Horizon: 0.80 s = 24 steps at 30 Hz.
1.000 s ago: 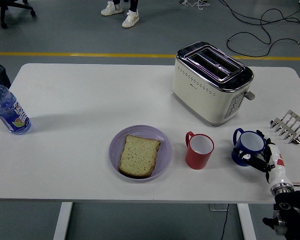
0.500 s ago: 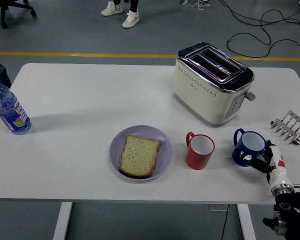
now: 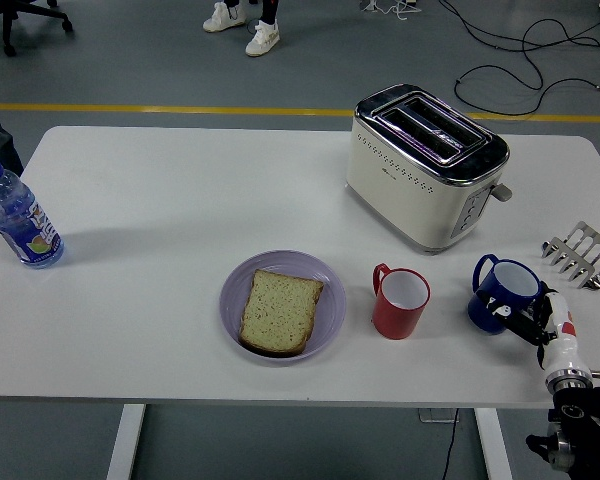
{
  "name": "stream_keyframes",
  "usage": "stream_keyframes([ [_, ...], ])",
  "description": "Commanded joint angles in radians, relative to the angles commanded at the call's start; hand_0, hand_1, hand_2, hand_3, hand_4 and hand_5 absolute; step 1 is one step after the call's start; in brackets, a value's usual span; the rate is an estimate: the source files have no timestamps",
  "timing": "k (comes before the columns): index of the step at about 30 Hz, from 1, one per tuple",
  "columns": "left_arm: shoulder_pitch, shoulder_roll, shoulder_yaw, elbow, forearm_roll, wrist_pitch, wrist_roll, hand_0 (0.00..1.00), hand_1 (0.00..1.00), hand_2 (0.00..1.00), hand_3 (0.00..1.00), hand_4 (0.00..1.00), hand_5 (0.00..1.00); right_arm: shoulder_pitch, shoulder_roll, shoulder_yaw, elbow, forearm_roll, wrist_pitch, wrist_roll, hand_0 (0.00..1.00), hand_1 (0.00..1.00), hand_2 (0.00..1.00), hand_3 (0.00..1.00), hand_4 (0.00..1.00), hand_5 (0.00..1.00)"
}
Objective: Pick up the cup,pour liquid into bread,place the cup on the desk
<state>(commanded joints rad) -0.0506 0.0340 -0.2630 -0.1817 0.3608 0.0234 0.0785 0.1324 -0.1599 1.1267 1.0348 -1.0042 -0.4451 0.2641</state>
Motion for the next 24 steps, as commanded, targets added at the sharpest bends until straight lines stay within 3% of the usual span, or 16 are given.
stream_keyframes([
  [2, 0.001, 0.000, 0.000, 0.000, 0.000, 0.000, 0.000, 0.691, 0.734, 0.763, 0.684, 0.428, 0.958, -0.005, -0.002, 0.009, 0.011, 0.004, -0.006, 0.007, 0.369, 0.385, 0.496, 0.528, 0.934, 0.168],
  [7, 0.003, 0.001, -0.002, 0.000, 0.002, 0.000, 0.000, 0.691, 0.734, 0.763, 0.684, 0.428, 0.958, -0.018, -0.008, 0.039, 0.054, -0.002, -0.017, 0.017, 0.369, 0.385, 0.496, 0.528, 0.934, 0.168],
  [8, 0.003, 0.001, -0.003, 0.000, 0.002, 0.000, -0.001, 0.691, 0.734, 0.761, 0.683, 0.429, 0.955, -0.022, -0.010, 0.046, 0.068, -0.002, -0.020, 0.018, 0.315, 0.322, 0.493, 0.498, 0.888, 0.134],
  [14, 0.002, 0.004, -0.007, 0.001, 0.007, 0.000, -0.001, 0.689, 0.731, 0.762, 0.683, 0.432, 0.950, -0.051, -0.030, 0.098, 0.185, -0.042, -0.020, -0.006, 0.294, 0.293, 0.483, 0.484, 0.855, 0.126],
  [19, 0.002, 0.007, -0.021, 0.001, 0.018, 0.002, -0.002, 0.689, 0.731, 0.762, 0.683, 0.432, 0.950, -0.076, -0.048, 0.149, 0.293, -0.121, 0.014, -0.083, 0.294, 0.293, 0.483, 0.484, 0.855, 0.126],
  [20, 0.001, 0.007, -0.024, 0.002, 0.020, 0.002, -0.002, 0.686, 0.728, 0.757, 0.680, 0.432, 0.940, -0.077, -0.049, 0.154, 0.305, -0.130, 0.019, -0.096, 0.284, 0.290, 0.478, 0.485, 0.740, 0.087],
  [24, -0.001, 0.009, -0.024, 0.002, 0.022, 0.005, -0.003, 0.686, 0.728, 0.757, 0.680, 0.432, 0.940, -0.087, -0.060, 0.180, 0.375, -0.171, 0.066, -0.167, 0.284, 0.290, 0.478, 0.485, 0.740, 0.087],
])
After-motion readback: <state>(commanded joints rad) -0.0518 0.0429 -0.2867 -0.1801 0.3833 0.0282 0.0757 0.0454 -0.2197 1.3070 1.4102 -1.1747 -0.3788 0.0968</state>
